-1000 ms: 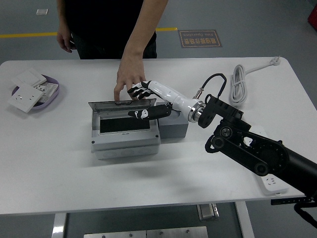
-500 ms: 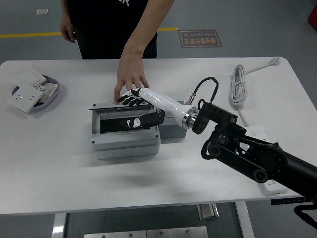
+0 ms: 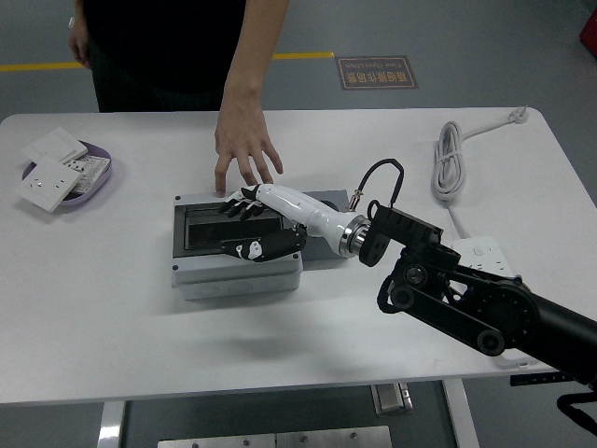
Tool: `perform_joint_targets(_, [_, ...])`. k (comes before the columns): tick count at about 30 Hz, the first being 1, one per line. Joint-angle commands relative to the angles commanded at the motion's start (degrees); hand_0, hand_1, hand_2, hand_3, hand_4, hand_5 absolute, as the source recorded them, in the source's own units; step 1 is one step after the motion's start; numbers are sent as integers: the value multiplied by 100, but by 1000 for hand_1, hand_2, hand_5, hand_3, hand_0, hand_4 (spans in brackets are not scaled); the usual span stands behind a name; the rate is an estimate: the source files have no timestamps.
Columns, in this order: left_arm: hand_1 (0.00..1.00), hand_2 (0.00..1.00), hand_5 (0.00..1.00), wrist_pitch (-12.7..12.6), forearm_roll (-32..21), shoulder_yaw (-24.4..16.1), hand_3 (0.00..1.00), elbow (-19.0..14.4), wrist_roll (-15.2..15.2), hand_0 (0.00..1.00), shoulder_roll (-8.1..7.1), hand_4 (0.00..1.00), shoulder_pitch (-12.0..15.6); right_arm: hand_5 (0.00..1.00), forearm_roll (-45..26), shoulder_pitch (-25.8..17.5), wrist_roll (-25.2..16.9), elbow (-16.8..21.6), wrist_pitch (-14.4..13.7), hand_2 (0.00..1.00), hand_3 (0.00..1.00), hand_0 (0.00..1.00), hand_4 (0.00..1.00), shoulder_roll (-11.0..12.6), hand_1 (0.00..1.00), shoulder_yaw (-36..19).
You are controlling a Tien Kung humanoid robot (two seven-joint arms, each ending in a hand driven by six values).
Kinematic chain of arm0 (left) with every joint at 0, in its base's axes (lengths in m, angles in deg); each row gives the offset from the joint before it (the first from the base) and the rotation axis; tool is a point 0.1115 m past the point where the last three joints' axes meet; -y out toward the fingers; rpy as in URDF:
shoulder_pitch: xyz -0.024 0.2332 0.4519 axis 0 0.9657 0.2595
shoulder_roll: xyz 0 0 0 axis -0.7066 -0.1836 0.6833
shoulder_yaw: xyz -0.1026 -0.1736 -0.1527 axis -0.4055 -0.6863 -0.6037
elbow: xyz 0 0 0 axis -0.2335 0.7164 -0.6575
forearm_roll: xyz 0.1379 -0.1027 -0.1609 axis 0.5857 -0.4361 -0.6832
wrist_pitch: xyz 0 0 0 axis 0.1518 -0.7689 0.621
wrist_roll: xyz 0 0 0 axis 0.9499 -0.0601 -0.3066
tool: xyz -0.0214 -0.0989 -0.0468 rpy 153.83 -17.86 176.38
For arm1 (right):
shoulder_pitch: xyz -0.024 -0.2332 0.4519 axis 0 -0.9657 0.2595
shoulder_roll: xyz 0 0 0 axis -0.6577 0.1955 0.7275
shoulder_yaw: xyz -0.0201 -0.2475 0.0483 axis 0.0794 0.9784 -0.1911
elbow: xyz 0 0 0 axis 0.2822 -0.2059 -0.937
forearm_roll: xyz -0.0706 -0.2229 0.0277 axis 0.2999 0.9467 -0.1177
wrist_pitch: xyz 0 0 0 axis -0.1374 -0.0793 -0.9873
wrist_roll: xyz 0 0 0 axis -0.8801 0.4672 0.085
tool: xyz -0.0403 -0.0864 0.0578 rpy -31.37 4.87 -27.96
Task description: Pick up the cylinder from the cube,place it in the box,flap close box
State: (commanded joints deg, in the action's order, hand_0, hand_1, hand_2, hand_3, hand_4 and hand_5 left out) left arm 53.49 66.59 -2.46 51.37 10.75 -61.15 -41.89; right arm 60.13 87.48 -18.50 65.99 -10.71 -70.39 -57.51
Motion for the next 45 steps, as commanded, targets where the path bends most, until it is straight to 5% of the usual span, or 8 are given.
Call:
perform_joint_targets(13, [582, 590, 204, -8, -21, -24, 581, 0, -30, 603, -8, 637, 66, 354, 142, -764, -212, 78, 104, 737, 758, 708, 792, 528, 697, -1585])
perform_joint_targets(23, [582, 590, 204, -8, -147, 86, 582, 0, -31, 603, 2, 637, 58, 345, -542, -1497, -795, -113, -106, 731, 758, 712, 788, 359, 697, -2804])
perform_joint_targets(45, [583, 591, 204, 18, -170, 181, 583, 0, -53, 603, -59, 638, -67, 333, -1017, -1873, -1083, -431, -468, 674, 701, 723, 782, 132, 675, -2988])
